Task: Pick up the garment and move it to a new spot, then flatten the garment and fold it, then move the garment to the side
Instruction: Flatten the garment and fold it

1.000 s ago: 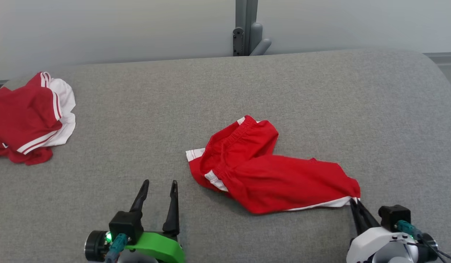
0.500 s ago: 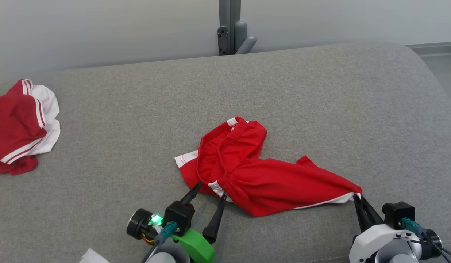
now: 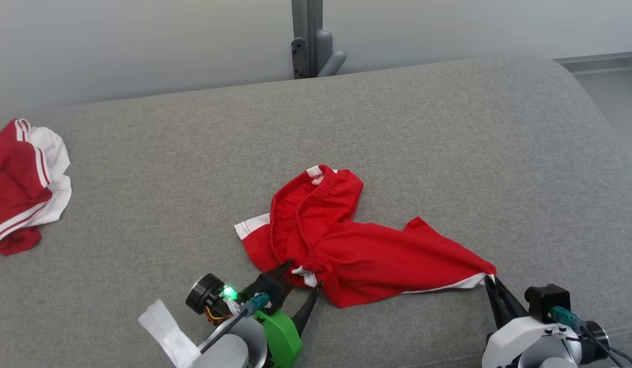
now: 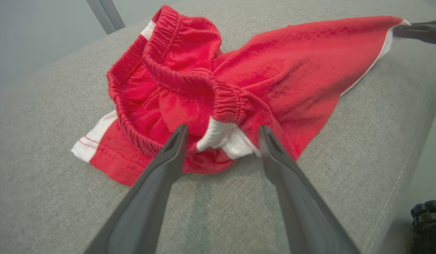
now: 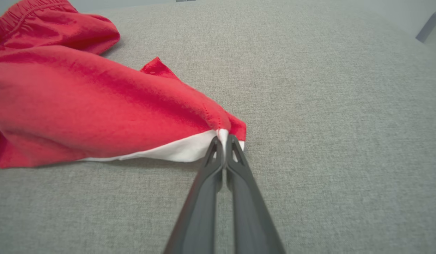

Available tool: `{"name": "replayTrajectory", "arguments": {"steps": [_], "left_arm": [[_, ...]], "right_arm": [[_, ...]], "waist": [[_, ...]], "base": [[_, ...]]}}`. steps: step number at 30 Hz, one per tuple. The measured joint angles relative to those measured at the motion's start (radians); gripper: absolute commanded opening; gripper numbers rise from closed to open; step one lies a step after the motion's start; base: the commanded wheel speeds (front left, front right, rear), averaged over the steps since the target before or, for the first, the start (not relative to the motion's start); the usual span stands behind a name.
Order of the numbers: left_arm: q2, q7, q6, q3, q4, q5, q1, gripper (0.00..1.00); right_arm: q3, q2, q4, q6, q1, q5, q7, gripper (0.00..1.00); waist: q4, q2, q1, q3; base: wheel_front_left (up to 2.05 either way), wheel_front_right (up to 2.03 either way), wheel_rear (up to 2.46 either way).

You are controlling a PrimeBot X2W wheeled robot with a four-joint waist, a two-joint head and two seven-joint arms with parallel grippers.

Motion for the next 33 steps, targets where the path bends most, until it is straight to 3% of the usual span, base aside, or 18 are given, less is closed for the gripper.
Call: {"name": "replayTrajectory", "arguments": {"steps": [3,4,11,13,14,15,24,33], "left_arm": [[0.023,0.031,0.0,-0.076,0.006,-0.054,-0.023,1.0],[0.035,0.041,0.0,-0.096,0.007,-0.077,-0.031,0.96],[0.09,0.047,0.0,-0.165,-0.008,-0.171,-0.056,0.38],[0.096,0.039,0.0,-0.169,-0.011,-0.196,-0.059,0.2],[0.098,0.035,0.0,-0.169,-0.012,-0.204,-0.059,0.04],[0.099,0.03,0.0,-0.168,-0.015,-0.211,-0.059,0.0],[0.089,-0.036,0.0,-0.086,-0.092,-0.325,-0.02,0.0],[0.075,-0.052,0.027,0.097,-0.339,-0.436,0.095,0.0]], "right_arm": [[0.004,-0.002,0.002,0.0,-0.001,0.002,0.0,0.0],[0.006,-0.003,0.002,0.0,-0.002,0.004,0.0,0.0],[0.007,-0.008,-0.001,0.0,-0.004,0.006,0.0,0.0],[0.006,-0.009,-0.002,0.0,-0.004,0.007,0.0,0.0],[0.006,-0.009,-0.002,0.0,-0.004,0.007,0.0,0.0],[0.005,-0.009,-0.005,0.0,-0.004,0.007,0.0,0.0],[0.015,-0.014,-0.078,0.0,-0.003,0.044,0.0,0.0],[0.061,-0.068,-0.287,0.0,0.006,0.165,0.03,0.0]], "waist": [[-0.006,0.0,0.0,-0.001],[-0.007,0.0,0.0,-0.002],[-0.013,0.0,0.0,-0.002],[-0.013,0.0,0.0,-0.003],[-0.013,0.0,0.0,-0.004],[-0.013,0.0,0.0,-0.004],[-0.016,0.0,0.0,-0.025],[-0.023,0.0,0.0,-0.069]], "base": [[0.0,0.0,0.0],[0.0,0.0,0.0],[0.0,0.0,0.0],[0.0,0.0,0.0],[0.0,0.0,0.0],[0.0,0.0,0.0],[0.0,0.0,0.0],[0.0,0.0,0.0]]}}
